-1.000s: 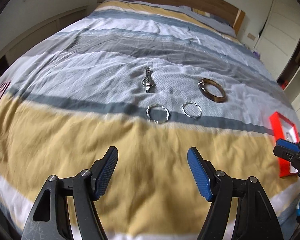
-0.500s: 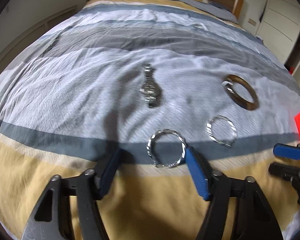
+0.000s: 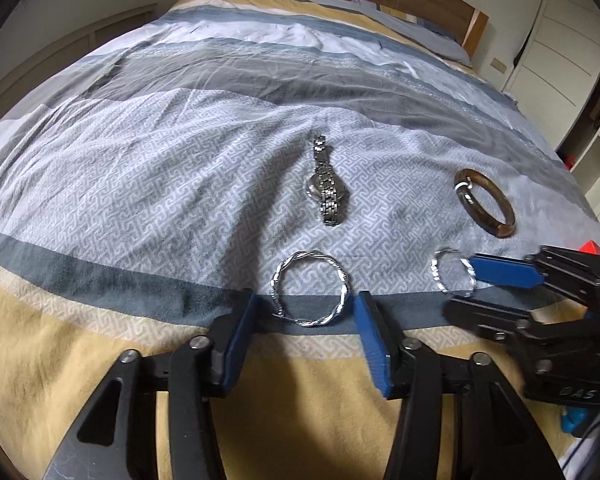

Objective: Organize jewelry
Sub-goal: 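Grasp the twisted silver bangle with the left tool, then carry the twisted bangle into the red box and open the left tool, then withdraw both tools from the box toward the watch and amber bangle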

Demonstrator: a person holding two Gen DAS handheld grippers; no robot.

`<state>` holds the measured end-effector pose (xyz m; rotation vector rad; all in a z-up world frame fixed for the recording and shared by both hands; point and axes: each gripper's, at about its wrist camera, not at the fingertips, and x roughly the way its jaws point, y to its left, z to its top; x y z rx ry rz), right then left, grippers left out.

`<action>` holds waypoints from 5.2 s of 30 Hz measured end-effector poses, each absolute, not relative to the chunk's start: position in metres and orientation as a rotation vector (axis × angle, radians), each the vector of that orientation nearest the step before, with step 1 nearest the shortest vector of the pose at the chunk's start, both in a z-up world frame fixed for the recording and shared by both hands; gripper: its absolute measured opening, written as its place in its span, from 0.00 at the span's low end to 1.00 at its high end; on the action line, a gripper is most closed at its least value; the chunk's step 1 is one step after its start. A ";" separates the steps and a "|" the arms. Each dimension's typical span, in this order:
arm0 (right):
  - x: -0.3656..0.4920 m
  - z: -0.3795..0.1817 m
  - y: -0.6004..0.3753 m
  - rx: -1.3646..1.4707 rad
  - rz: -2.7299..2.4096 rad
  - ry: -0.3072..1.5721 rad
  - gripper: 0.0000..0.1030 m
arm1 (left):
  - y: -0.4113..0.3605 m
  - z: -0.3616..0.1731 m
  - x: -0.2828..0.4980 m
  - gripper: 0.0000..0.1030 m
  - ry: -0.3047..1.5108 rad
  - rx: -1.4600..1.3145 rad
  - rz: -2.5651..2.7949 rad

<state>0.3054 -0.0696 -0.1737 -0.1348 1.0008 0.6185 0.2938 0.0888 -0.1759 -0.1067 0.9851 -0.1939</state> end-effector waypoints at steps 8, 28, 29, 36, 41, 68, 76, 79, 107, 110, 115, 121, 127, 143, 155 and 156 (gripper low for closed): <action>0.309 -0.180 -0.072 -0.139 0.608 0.977 0.36 | 0.087 -0.177 0.297 0.55 0.973 -0.095 -0.199; 0.235 -0.147 -0.164 0.019 0.512 0.966 0.36 | 0.074 -0.161 0.267 0.38 1.004 -0.142 -0.189; 0.228 -0.145 -0.169 0.025 0.508 0.964 0.36 | 0.071 -0.159 0.262 0.38 1.003 -0.141 -0.192; 0.174 -0.120 -0.216 0.087 0.436 0.918 0.36 | 0.036 -0.134 0.220 0.38 0.988 -0.120 -0.259; 0.137 -0.104 -0.266 0.120 0.338 0.872 0.36 | -0.004 -0.115 0.198 0.38 0.970 -0.100 -0.333; 0.081 -0.145 -0.470 0.315 0.045 0.872 0.37 | -0.310 -0.103 0.163 0.38 1.011 0.218 -0.764; 0.104 -0.159 -0.474 0.213 0.045 0.907 0.37 | -0.354 -0.128 0.201 0.38 1.036 0.241 -0.729; 0.113 -0.167 -0.471 0.166 0.050 0.928 0.37 | -0.360 -0.141 0.210 0.38 1.053 0.248 -0.712; 0.068 -0.130 -0.468 0.132 -0.003 0.910 0.41 | -0.322 -0.086 0.171 0.59 0.959 0.183 -0.676; 0.050 -0.115 -0.463 0.150 -0.007 0.880 0.41 | -0.304 -0.070 0.152 0.59 0.926 0.184 -0.656; 0.028 -0.094 -0.449 0.164 -0.006 0.843 0.41 | -0.267 -0.052 0.123 0.65 0.905 0.184 -0.581; 0.002 -0.065 -0.424 0.157 0.001 0.781 0.41 | -0.210 -0.034 0.091 0.74 0.860 0.148 -0.492; -0.018 -0.042 -0.395 0.154 0.012 0.741 0.41 | -0.156 -0.013 0.058 0.76 0.789 0.126 -0.409; -0.068 -0.007 -0.305 0.085 0.096 0.672 0.41 | -0.056 0.023 -0.028 0.85 0.593 0.057 -0.137; -0.080 0.007 -0.289 0.066 0.095 0.642 0.41 | -0.036 0.034 -0.052 0.91 0.517 0.020 -0.090; -0.080 0.007 -0.289 0.067 0.095 0.644 0.41 | -0.035 0.035 -0.052 0.92 0.513 0.016 -0.088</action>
